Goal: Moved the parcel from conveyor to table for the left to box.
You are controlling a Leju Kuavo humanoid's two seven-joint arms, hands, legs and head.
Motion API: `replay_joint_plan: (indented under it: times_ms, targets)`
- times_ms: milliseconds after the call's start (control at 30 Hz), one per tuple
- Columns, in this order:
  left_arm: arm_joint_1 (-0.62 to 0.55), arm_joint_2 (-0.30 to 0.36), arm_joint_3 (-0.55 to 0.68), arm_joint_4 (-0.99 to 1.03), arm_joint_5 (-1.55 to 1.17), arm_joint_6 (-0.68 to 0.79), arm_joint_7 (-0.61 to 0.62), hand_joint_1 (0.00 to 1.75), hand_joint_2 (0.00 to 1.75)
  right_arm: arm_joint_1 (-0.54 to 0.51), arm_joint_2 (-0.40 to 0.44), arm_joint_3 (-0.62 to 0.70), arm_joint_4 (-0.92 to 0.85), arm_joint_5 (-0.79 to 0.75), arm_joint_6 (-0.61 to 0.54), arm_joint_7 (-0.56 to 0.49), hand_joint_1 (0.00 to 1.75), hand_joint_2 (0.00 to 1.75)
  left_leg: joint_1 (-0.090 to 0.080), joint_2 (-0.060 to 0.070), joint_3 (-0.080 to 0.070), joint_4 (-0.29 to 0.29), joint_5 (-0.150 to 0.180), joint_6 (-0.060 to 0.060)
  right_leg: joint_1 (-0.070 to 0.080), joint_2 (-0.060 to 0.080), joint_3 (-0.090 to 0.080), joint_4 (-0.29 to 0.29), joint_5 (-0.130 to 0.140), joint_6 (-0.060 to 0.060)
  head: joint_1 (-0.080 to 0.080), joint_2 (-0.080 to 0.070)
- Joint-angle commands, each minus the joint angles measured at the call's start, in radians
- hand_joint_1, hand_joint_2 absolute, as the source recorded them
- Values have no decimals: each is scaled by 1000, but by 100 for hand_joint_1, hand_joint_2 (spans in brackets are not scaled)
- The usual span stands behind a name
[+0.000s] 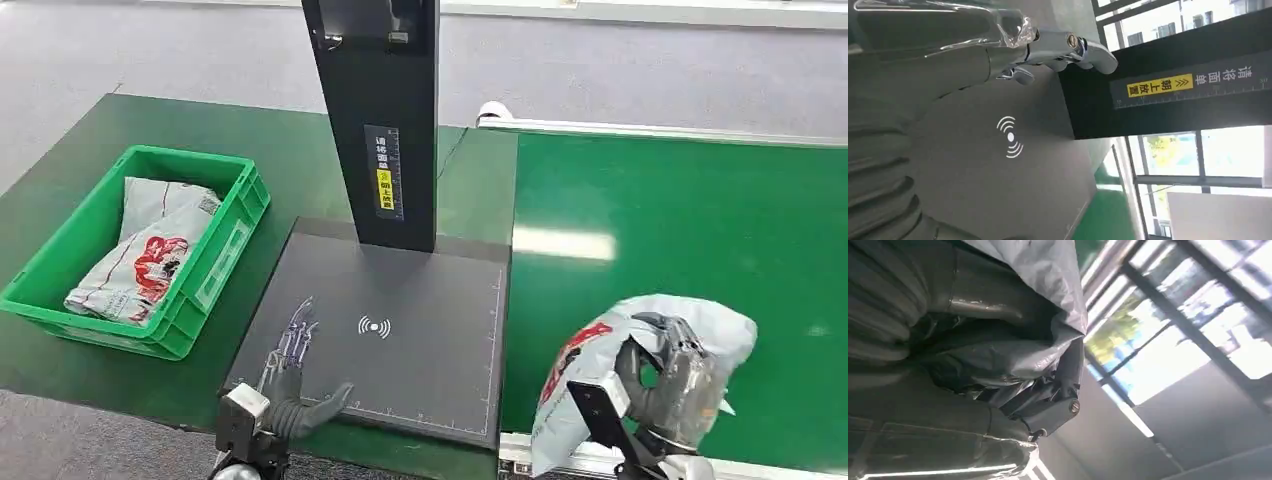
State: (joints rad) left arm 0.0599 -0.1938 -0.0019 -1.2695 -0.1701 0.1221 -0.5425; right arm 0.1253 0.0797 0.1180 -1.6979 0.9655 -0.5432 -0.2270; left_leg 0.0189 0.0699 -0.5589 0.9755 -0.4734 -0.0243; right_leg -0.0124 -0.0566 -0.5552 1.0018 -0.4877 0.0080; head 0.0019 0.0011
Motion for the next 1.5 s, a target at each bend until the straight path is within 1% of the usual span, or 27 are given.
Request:
replay_joint_plan:
  times_ms: [33, 67, 100, 200, 300, 367, 400, 467, 500, 567, 600, 667, 700, 967, 1033, 1167, 1200, 1333, 1400, 1433, 1467, 1500]
  targets:
    - [-23, 20, -26, 64, 23, 14, -7, 0, 175, -196, -96, 238, 112, -94, -1, -23, 175, 175, 0, 0, 1, -1, 0, 1, 0, 7, 0, -1, 1, -1, 0, 0]
    - [-27, 21, -27, 74, 25, 17, -10, 0, 175, -203, -97, 243, 126, -102, 1, -27, 175, 175, 0, -2, 1, -1, 0, 2, 0, 8, 0, -2, 2, -1, 0, 0]
    - [-29, 23, -31, 77, 27, 18, -13, 0, 175, -209, -99, 252, 131, -113, 6, -33, 175, 175, 0, -2, 1, -1, 0, 1, 0, 6, 0, -1, 1, -1, 0, 0]
    - [-32, 23, -31, 76, 26, 18, -12, 0, 175, -212, -97, 253, 132, -113, 6, -33, 175, 175, 0, -6, 2, -2, 0, 3, 0, 8, 2, -3, 2, -1, 0, 0]
    - [-32, 23, -31, 77, 26, 18, -12, 0, 175, -209, -97, 254, 134, -113, 6, -33, 175, 175, 0, -3, 0, -1, 0, 1, 0, 4, 0, -1, 1, -1, 0, 0]
    - [-34, 25, -33, 79, 27, 19, -12, 0, 175, -213, -100, 259, 137, -116, 7, -35, 175, 175, 0, -4, 0, -1, 0, 1, 0, 2, 0, -1, 0, -1, 0, 0]
    - [-35, 26, -35, 80, 29, 21, -14, 0, 175, -216, -102, 264, 140, -122, 10, -37, 175, 175, 0, -6, 0, -1, 0, 1, 0, 4, 0, -1, 1, -1, 0, 0]
    - [-38, 28, -38, 81, 30, 21, -14, 0, 175, -227, -99, 275, 151, -132, 20, -40, 175, 175, 0, -3, 0, -1, 0, 1, 0, 3, 0, -1, 0, 0, 0, 0]
    - [-38, 28, -38, 81, 30, 21, -14, 0, 175, -227, -99, 275, 151, -132, 20, -40, 175, 175, 0, -4, 0, -1, 0, 2, 0, 5, 0, -1, 1, -1, 0, 0]
    - [-41, 29, -38, 81, 30, 21, -14, 0, 175, -230, -96, 277, 152, -132, 19, -40, 175, 175, 0, -3, 0, 0, 0, 1, 0, 2, 0, -1, 0, 0, 0, 0]
    - [-41, 29, -38, 81, 30, 21, -14, 0, 175, -230, -96, 277, 152, -132, 19, -40, 175, 175, 0, -4, 0, -1, 0, 2, 0, 4, 0, -1, 1, -1, 0, 0]
    - [-41, 29, -38, 81, 30, 21, -14, 0, 175, -230, -96, 277, 152, -132, 19, -40, 175, 175, 0, -3, -1, 0, 0, 1, 0, 2, -1, -1, 0, 0, 0, 0]
    - [-41, 29, -38, 81, 30, 21, -14, 0, 175, -230, -96, 277, 152, -132, 19, -40, 175, 175, 0, -4, 0, -1, 0, 2, 0, 4, 0, -1, 1, -1, 0, 0]
    - [-41, 29, -38, 81, 30, 21, -14, 0, 175, -230, -96, 277, 152, -132, 19, -40, 175, 175, 0, -3, 0, -1, 0, 1, 0, 3, 0, -1, 0, 0, 0, 0]
    - [-52, 36, -50, 89, 40, 24, -16, 0, 175, -263, -90, 314, 204, -162, 57, -48, 175, 175, 0, -4, 0, -1, 0, 1, 0, 4, 0, -1, 1, -1, 0, 0]
    - [-67, 51, -71, 88, 52, 28, -10, 0, 175, -334, -37, 385, 340, -207, 125, -48, 175, 175, 0, -3, 0, -2, 1, 2, 0, 8, 0, -2, 2, -1, 0, 0]
    - [-67, 55, -76, 84, 55, 27, -6, 0, 175, -348, -17, 400, 376, -225, 144, -48, 175, 175, 0, -1, 1, -1, 1, 1, 0, 7, -1, -1, 2, -1, 0, 0]
    - [-78, 55, -88, 86, 59, 26, 9, 0, 175, -387, 35, 428, 484, -241, 167, -36, 175, 175, 1, -2, 1, -2, 1, 1, 1, 8, 0, -2, 2, -2, 0, 0]
    - [-92, 57, -94, 99, 58, 23, 14, 0, 175, -399, 48, 433, 531, -248, 174, -34, 175, 175, 0, -2, 1, -1, 0, 1, 0, 5, 0, -1, 1, -1, 0, 0]
    - [-107, 58, -98, 128, 53, 17, 26, 0, 175, -406, 98, 422, 665, -272, 251, -10, 175, 175, 1, -3, 1, -2, 1, 1, 1, 6, 1, -1, 1, -1, 0, 0]
    - [-123, 55, -99, 158, 52, 16, 21, 0, 175, -440, 143, 418, 815, -277, 176, -92, 175, 175, 1, -3, 2, -2, 1, 1, 1, 5, 1, -2, 1, -1, 0, 0]
    - [-131, 54, -99, 170, 50, 17, 18, 0, 175, -452, 158, 415, 858, -283, 150, -115, 175, 175, 1, -2, 4, -3, 1, 1, 1, 5, 3, -3, 1, -1, 0, 0]
